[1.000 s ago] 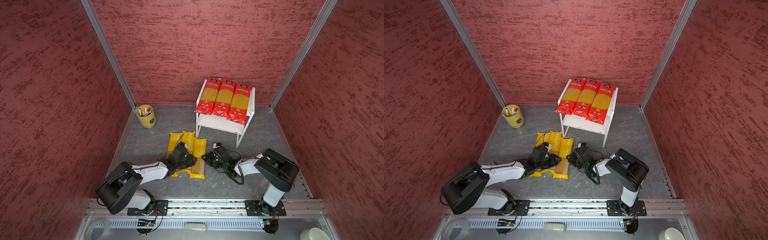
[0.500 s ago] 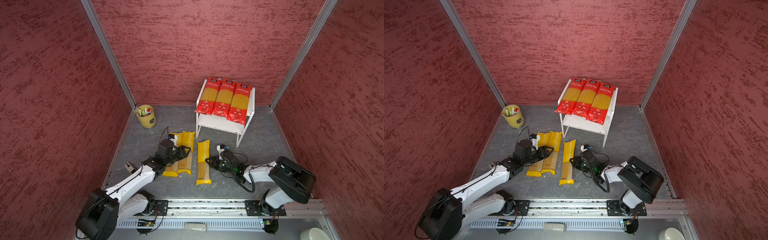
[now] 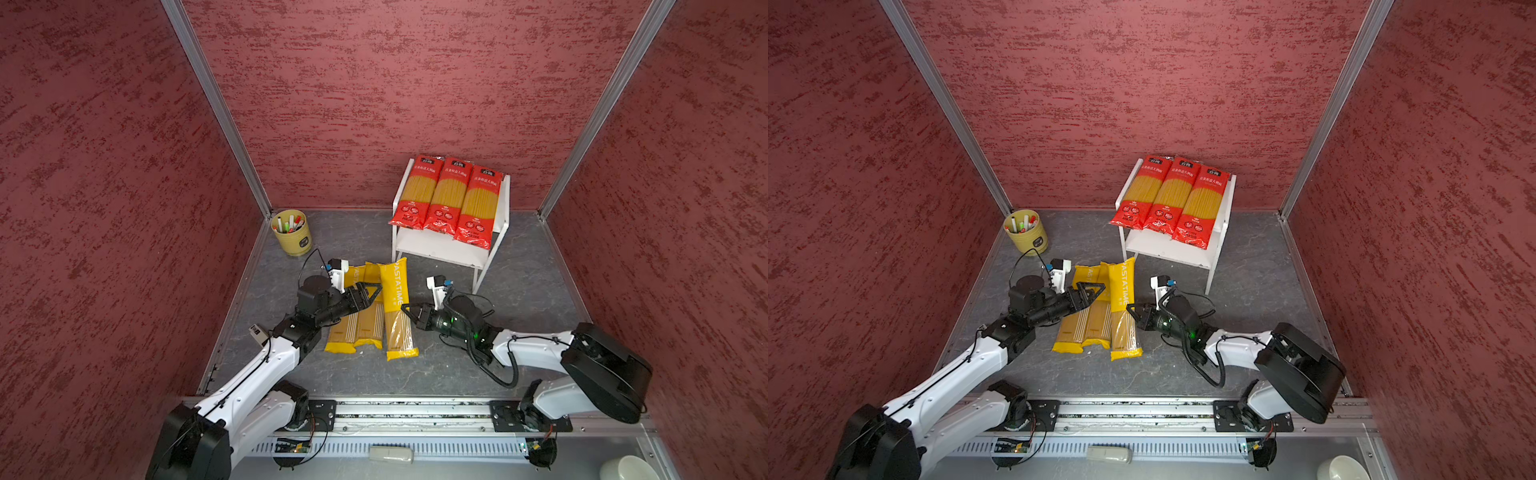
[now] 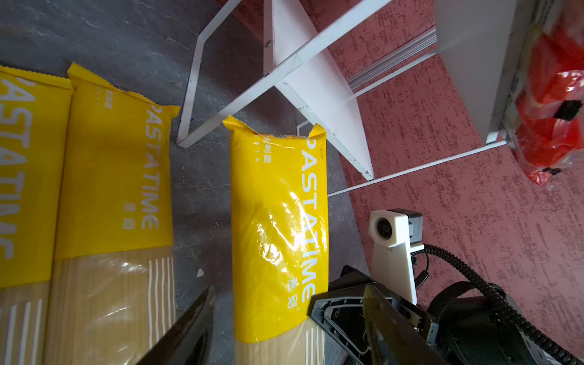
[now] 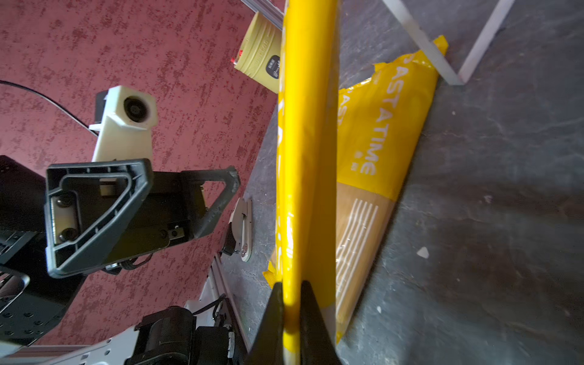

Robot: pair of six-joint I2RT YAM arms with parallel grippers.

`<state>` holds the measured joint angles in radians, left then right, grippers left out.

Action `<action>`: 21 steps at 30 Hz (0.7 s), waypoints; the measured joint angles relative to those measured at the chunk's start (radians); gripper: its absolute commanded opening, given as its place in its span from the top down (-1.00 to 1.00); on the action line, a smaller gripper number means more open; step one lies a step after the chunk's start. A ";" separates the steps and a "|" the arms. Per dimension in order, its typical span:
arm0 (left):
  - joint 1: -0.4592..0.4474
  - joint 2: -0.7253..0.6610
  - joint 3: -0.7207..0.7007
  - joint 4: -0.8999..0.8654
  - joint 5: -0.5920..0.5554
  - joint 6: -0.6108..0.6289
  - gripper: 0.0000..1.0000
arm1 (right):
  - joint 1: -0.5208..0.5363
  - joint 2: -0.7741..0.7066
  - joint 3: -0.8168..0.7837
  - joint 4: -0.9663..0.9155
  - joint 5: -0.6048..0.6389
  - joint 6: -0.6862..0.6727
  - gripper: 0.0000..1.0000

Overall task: Arrange pasta packages on shelves
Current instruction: Pick up the pasta bag from the center of the table.

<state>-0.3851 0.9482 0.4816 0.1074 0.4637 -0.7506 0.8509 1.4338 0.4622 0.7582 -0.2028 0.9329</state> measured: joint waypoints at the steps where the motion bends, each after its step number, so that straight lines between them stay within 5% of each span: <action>1: 0.000 -0.005 0.000 0.010 0.007 0.001 -0.58 | 0.003 -0.001 0.005 0.008 -0.001 -0.003 1.00; 21: -0.090 0.010 0.000 0.117 -0.030 0.051 -0.72 | 0.006 0.038 0.018 0.225 -0.014 -0.036 1.00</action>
<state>-0.4751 0.9585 0.4816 0.2249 0.4339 -0.6991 0.8570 1.4719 0.4801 0.9833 -0.2165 0.8967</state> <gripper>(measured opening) 0.862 0.095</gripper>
